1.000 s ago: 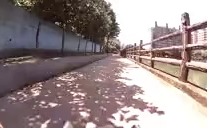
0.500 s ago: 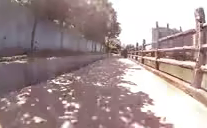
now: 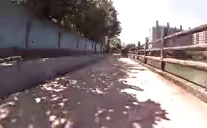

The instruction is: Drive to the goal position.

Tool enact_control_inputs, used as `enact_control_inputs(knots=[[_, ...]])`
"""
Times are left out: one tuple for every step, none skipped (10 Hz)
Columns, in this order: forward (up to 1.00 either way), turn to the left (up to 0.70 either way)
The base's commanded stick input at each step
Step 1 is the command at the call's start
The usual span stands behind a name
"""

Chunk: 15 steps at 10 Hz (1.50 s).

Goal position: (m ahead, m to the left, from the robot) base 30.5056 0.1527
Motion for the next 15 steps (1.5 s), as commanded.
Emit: enact_control_inputs(knots=[[0.70, -0.32], [0.70, -0.16], [0.70, 0.00], [0.70, 0.00], [0.70, 0.00], [0.70, 0.00], [0.70, 0.00], [0.70, 0.00], [0.70, 0.00], [0.70, 0.00], [0.70, -0.13], [0.70, -0.34], [0.70, -0.35], [0.70, -0.35], [0.70, -0.35]])
